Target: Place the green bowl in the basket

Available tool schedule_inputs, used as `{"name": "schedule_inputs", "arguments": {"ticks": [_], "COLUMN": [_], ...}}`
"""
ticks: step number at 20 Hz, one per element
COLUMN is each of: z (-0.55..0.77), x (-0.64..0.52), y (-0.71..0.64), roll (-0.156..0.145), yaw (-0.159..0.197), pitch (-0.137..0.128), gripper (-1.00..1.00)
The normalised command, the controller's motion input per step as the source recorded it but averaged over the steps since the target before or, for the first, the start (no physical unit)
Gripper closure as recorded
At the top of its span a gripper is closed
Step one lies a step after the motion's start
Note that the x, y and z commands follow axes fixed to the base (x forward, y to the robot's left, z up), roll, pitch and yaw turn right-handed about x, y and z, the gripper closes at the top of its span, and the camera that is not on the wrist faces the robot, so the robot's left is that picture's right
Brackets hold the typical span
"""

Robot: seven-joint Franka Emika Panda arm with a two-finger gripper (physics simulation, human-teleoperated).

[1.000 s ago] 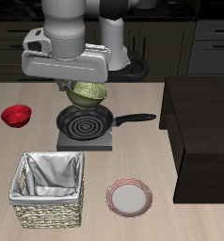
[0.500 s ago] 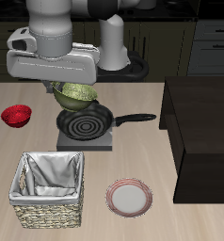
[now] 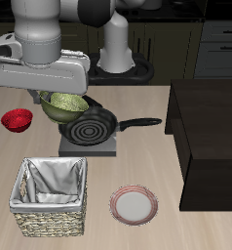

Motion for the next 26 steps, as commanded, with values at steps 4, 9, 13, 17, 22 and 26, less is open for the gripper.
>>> {"name": "schedule_inputs", "arguments": {"ticks": [4,9,13,17,22,26], "z": [0.12,0.02,0.01,-0.02,-0.19,-0.30], "x": [0.24,0.31,0.22,0.10,0.01,0.04], "y": [0.02,-0.12,-0.10,-0.07,-0.01,-0.26], "roll": [0.033,-0.025,0.007,0.037,0.037,-0.040], "yaw": [0.065,0.015,-0.005,0.002,0.030,-0.004], "pitch": [-0.037,-0.001,0.004,0.003,0.025,0.034], "gripper": [1.00,1.00,1.00,1.00,1.00,1.00]}}
